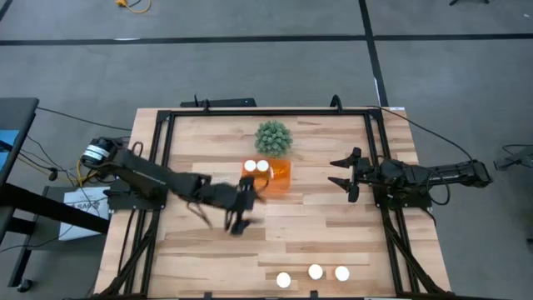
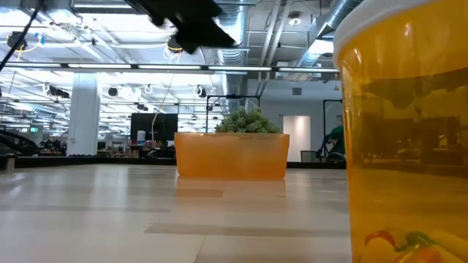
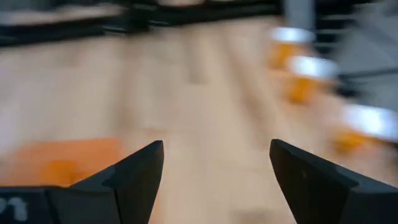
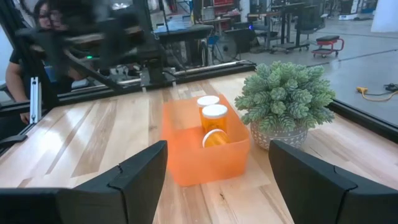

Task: Pick and place pill bottles into a basket
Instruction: Put the orange pill bottle into the orange bin

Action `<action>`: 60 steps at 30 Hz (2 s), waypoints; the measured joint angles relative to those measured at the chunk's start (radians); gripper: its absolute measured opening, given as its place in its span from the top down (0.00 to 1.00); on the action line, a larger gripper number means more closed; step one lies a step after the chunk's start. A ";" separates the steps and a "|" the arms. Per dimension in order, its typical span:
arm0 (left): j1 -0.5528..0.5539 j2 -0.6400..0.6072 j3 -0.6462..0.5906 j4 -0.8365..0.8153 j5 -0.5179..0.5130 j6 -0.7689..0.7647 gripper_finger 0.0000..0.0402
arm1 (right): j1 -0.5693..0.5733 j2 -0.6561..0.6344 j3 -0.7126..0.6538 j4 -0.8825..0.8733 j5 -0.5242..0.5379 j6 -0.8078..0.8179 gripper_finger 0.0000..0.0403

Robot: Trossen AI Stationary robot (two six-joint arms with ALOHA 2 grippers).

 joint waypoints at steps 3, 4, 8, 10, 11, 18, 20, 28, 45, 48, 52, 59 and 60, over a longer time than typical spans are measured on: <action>-0.096 -0.023 0.000 -0.021 0.063 -0.086 0.29 | 0.000 0.000 0.000 0.000 0.000 0.000 0.32; -0.128 -0.023 0.000 -0.021 0.062 -0.109 0.29 | 0.000 0.000 0.000 0.000 0.000 0.000 0.32; -0.239 -0.004 0.000 -0.028 -0.023 -0.165 0.29 | 0.000 0.000 0.000 0.000 0.000 0.000 0.32; -0.277 0.010 -0.001 -0.045 -0.060 -0.194 0.29 | 0.000 0.000 0.000 0.000 0.000 0.000 0.32; -0.291 0.019 -0.001 -0.046 -0.072 -0.209 0.29 | 0.000 0.000 0.000 0.000 0.000 0.000 0.32; -0.328 0.144 -0.001 0.028 -0.024 -0.293 0.29 | 0.000 0.000 0.000 0.000 0.000 0.000 0.32; -0.330 0.199 -0.002 0.108 0.018 -0.289 0.29 | 0.000 0.000 0.000 0.000 0.000 0.000 0.32; -0.333 0.346 0.002 0.295 0.087 -0.251 0.29 | 0.000 0.000 0.000 0.000 0.000 0.000 0.32; -0.328 0.567 0.116 0.432 -0.071 -0.012 0.29 | 0.000 0.000 0.000 0.000 0.000 0.000 0.32; -0.327 0.597 0.150 0.432 -0.071 -0.010 0.29 | 0.000 0.000 0.000 0.000 0.000 0.000 0.32; -0.326 0.616 0.182 0.444 -0.094 0.020 0.29 | 0.000 0.000 0.000 0.000 0.000 0.000 0.32; -0.313 0.627 0.195 0.540 -0.088 0.038 0.29 | 0.000 0.000 0.000 0.000 0.000 0.000 0.32; -0.312 0.627 0.195 0.538 -0.089 0.038 0.29 | 0.000 0.000 0.000 0.000 0.000 0.000 0.32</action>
